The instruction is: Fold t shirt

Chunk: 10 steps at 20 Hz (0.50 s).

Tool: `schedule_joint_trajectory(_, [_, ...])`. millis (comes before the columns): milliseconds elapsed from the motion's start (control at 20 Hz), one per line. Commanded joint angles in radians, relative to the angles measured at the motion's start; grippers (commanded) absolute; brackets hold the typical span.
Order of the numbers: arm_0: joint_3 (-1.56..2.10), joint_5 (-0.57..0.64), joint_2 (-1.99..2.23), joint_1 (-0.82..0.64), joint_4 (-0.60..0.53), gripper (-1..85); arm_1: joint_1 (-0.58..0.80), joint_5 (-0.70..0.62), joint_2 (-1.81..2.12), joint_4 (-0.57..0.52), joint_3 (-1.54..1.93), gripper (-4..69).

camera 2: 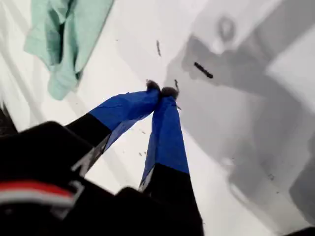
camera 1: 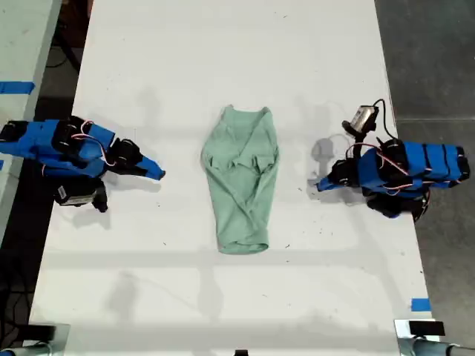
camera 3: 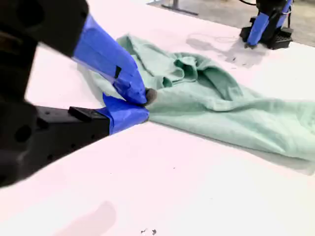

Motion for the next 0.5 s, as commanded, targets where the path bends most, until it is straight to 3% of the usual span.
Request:
schedule_joint_trajectory(0, [-0.762, -0.009, -0.937, 0.106, 0.067, 0.7, -0.075, 0.034, -0.543, -0.063, -0.433, 0.5])
schedule_joint_trajectory(100, [-1.298, 0.021, -1.417, 0.155, 0.224, 13.2, -0.164, 0.04, -0.94, -0.086, -0.741, 2.4])
schedule_joint_trajectory(200, [-1.845, 0.038, -1.879, 0.193, 0.408, 16.2, -0.241, 0.031, -1.305, -0.063, -1.046, 16.1])
schedule_joint_trajectory(250, [-2.071, 0.055, -2.068, 0.209, 0.456, 17.0, -0.265, 0.021, -1.459, -0.046, -1.186, 17.8])
schedule_joint_trajectory(450, [-2.074, 0.069, -2.215, 0.222, 0.299, 18.4, -0.321, -0.034, -1.85, -0.02, -1.554, 19.1])
